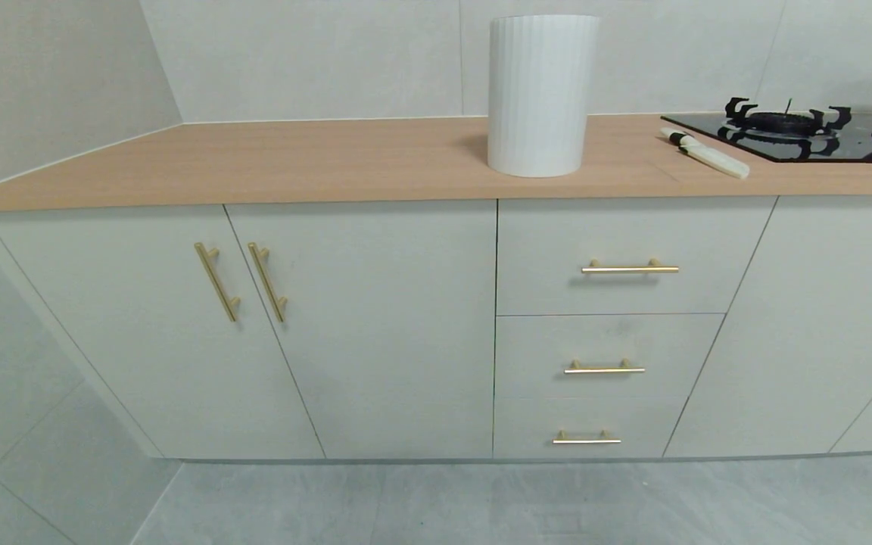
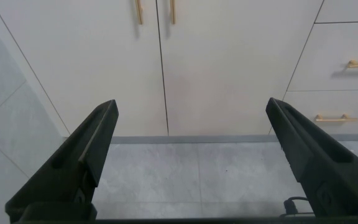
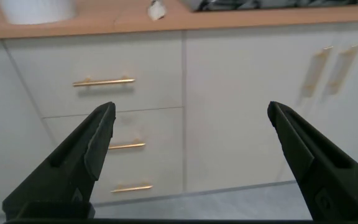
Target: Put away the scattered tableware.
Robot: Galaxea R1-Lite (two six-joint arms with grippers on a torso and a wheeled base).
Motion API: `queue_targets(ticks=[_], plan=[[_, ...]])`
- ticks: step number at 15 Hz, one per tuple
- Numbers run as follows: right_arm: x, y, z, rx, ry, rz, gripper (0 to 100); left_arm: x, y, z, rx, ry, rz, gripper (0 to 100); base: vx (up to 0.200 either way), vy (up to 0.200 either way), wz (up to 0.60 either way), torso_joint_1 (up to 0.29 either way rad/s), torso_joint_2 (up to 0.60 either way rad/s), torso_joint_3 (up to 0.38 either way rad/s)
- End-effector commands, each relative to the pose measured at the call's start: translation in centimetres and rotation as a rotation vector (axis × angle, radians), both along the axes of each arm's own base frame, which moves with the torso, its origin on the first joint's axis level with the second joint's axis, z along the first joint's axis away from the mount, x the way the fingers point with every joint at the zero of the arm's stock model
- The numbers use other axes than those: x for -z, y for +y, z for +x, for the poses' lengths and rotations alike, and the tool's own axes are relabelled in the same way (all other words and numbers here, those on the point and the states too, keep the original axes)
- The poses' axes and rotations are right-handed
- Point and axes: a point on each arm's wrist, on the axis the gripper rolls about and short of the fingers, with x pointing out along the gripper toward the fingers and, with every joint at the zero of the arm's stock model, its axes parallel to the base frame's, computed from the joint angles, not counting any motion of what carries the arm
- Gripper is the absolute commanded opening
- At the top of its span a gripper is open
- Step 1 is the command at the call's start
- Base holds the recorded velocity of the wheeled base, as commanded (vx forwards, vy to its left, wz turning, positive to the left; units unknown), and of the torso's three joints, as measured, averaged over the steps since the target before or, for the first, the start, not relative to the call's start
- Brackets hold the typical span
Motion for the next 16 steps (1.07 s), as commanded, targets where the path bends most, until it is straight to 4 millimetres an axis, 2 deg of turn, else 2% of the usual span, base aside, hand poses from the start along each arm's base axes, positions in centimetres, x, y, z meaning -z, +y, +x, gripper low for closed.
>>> queue_targets(ticks=[1, 3, 7, 9, 11, 12, 14, 15, 16], plan=[[3.3, -0.3, -3.3, 0.062, -0.107, -0.055, 100, 0.0, 0.0, 0.0, 0.000, 0.000, 0.000, 100, 0.000, 0.000, 0.00, 0.000, 0.00, 0.000], [4.0, -0.4, -3.1, 0.078, -0.110, -0.045, 100, 0.0, 0.0, 0.0, 0.000, 0.000, 0.000, 100, 0.000, 0.000, 0.00, 0.000, 0.00, 0.000], [4.0, -0.4, -3.2, 0.190, -0.116, -0.027, 100, 0.0, 0.0, 0.0, 0.000, 0.000, 0.000, 100, 0.000, 0.000, 0.00, 0.000, 0.00, 0.000], [5.1, 0.1, -4.0, 0.244, -0.113, -0.046, 100, 0.0, 0.0, 0.0, 0.000, 0.000, 0.000, 100, 0.000, 0.000, 0.00, 0.000, 0.00, 0.000], [6.2, 0.1, -4.0, 0.211, -0.084, -0.052, 100, 0.0, 0.0, 0.0, 0.000, 0.000, 0.000, 100, 0.000, 0.000, 0.00, 0.000, 0.00, 0.000], [7.5, 0.2, -3.2, 0.175, -0.042, -0.046, 100, 0.0, 0.0, 0.0, 0.000, 0.000, 0.000, 100, 0.000, 0.000, 0.00, 0.000, 0.00, 0.000], [9.0, 0.5, -2.4, 0.007, -0.016, 0.002, 100, 0.0, 0.0, 0.0, 0.000, 0.000, 0.000, 100, 0.000, 0.000, 0.00, 0.000, 0.00, 0.000], [9.3, 0.6, -2.3, -0.025, -0.011, 0.014, 100, 0.0, 0.0, 0.0, 0.000, 0.000, 0.000, 100, 0.000, 0.000, 0.00, 0.000, 0.00, 0.000], [10.7, 0.8, -1.7, -0.123, 0.040, 0.027, 100, 0.0, 0.0, 0.0, 0.000, 0.000, 0.000, 100, 0.000, 0.000, 0.00, 0.000, 0.00, 0.000]])
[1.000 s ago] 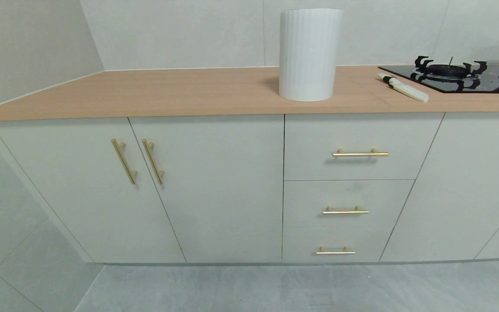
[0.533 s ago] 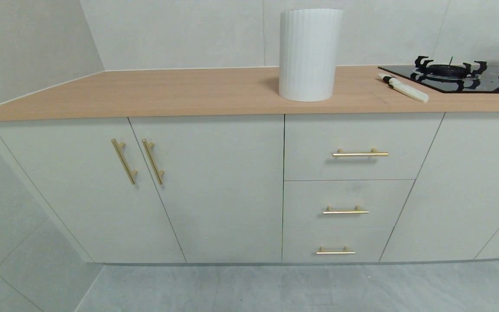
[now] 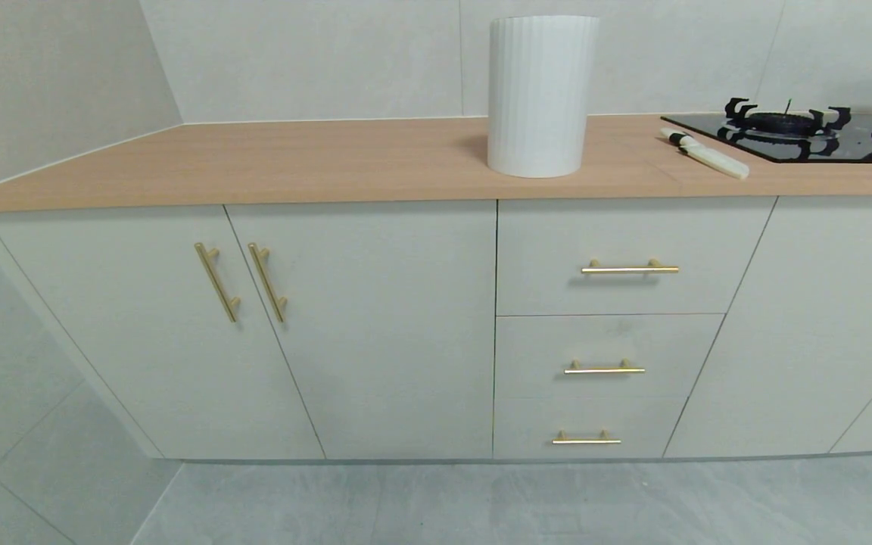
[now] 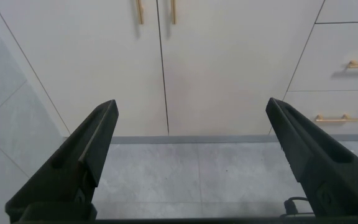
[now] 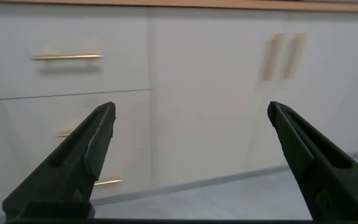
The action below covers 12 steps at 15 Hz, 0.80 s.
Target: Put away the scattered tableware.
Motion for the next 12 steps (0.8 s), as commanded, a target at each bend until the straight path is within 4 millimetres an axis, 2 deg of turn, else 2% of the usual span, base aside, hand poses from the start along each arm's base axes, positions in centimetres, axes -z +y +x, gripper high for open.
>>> queue_targets(ticks=[1, 7, 12], plan=[[2.3, 0.2, 0.9, -0.086, 0.080, 0.012, 100, 0.0, 0.0, 0.0, 0.000, 0.000, 0.000, 100, 0.000, 0.000, 0.00, 0.000, 0.00, 0.000], [3.6, 0.3, 1.0, -0.156, 0.191, 0.008, 100, 0.0, 0.0, 0.0, 0.000, 0.000, 0.000, 100, 0.000, 0.000, 0.00, 0.000, 0.00, 0.000], [3.5, 0.3, 1.0, -0.153, 0.186, 0.013, 100, 0.0, 0.0, 0.0, 0.000, 0.000, 0.000, 100, 0.000, 0.000, 0.00, 0.000, 0.00, 0.000]])
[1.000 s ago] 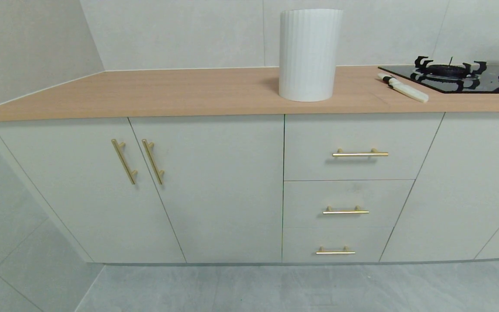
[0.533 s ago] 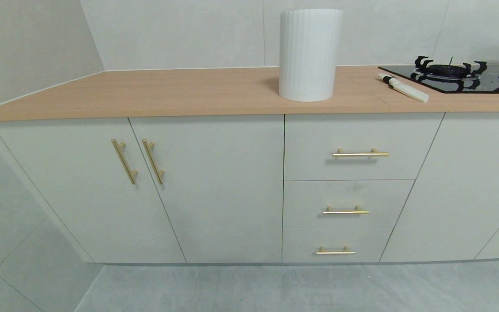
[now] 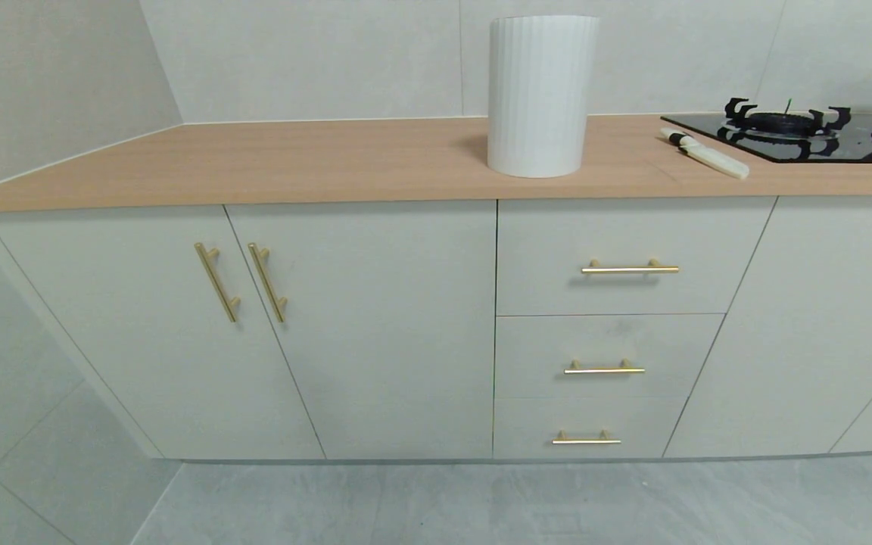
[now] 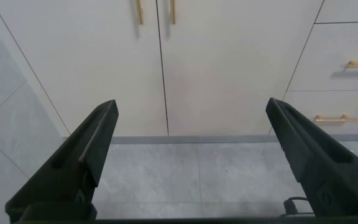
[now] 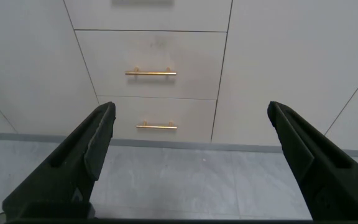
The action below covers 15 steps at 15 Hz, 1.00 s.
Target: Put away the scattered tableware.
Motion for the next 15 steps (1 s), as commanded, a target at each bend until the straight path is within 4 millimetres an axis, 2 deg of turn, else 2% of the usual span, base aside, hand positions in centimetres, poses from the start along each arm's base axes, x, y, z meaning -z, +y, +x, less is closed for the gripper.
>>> queue_targets(ticks=[1, 13, 15], plan=[[0.02, 0.00, 0.01, 0.000, 0.005, 0.001, 100, 0.00, 0.00, 0.00, 0.000, 0.000, 0.000, 100, 0.000, 0.000, 0.00, 0.000, 0.00, 0.000], [0.02, 0.01, 0.01, -0.003, 0.005, 0.001, 100, 0.00, 0.00, 0.00, 0.002, 0.000, 0.003, 100, 0.000, 0.000, 0.00, 0.000, 0.00, 0.000], [0.04, 0.01, 0.01, -0.003, 0.006, 0.001, 100, 0.00, 0.00, 0.00, 0.002, 0.000, 0.003, 100, 0.200, 0.000, 0.00, 0.005, 0.00, 0.007]])
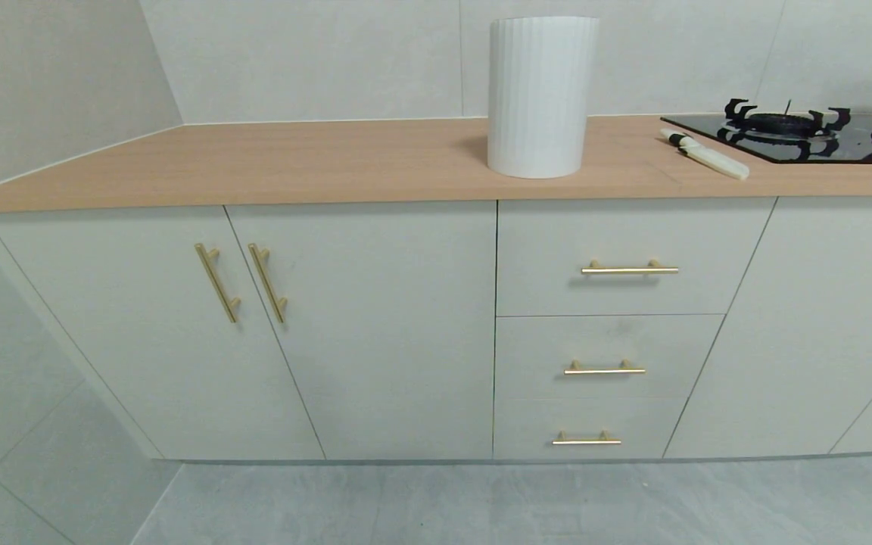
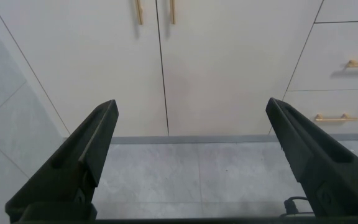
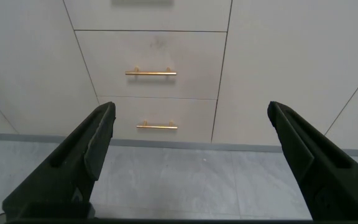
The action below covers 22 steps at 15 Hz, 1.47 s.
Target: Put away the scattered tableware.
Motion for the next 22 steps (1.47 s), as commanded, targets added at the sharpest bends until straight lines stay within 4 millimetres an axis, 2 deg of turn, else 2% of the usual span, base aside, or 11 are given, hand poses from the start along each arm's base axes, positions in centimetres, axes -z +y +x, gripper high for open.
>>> queue_targets(ticks=[1, 19, 22], plan=[[-0.01, 0.00, 0.01, 0.000, 0.001, 0.000, 100, 0.00, 0.00, 0.00, 0.000, 0.000, -0.001, 100, 0.200, 0.000, 0.00, 0.002, 0.00, 0.007], [-0.01, 0.00, 0.01, 0.000, 0.001, 0.000, 100, 0.00, 0.00, 0.00, 0.000, 0.000, -0.001, 100, 0.200, 0.000, 0.00, 0.003, 0.00, 0.000], [-0.01, 0.00, 0.01, 0.000, 0.001, -0.002, 100, 0.00, 0.00, 0.00, 0.000, 0.000, -0.001, 100, 0.000, 0.000, 0.00, 0.000, 0.00, 0.000]])
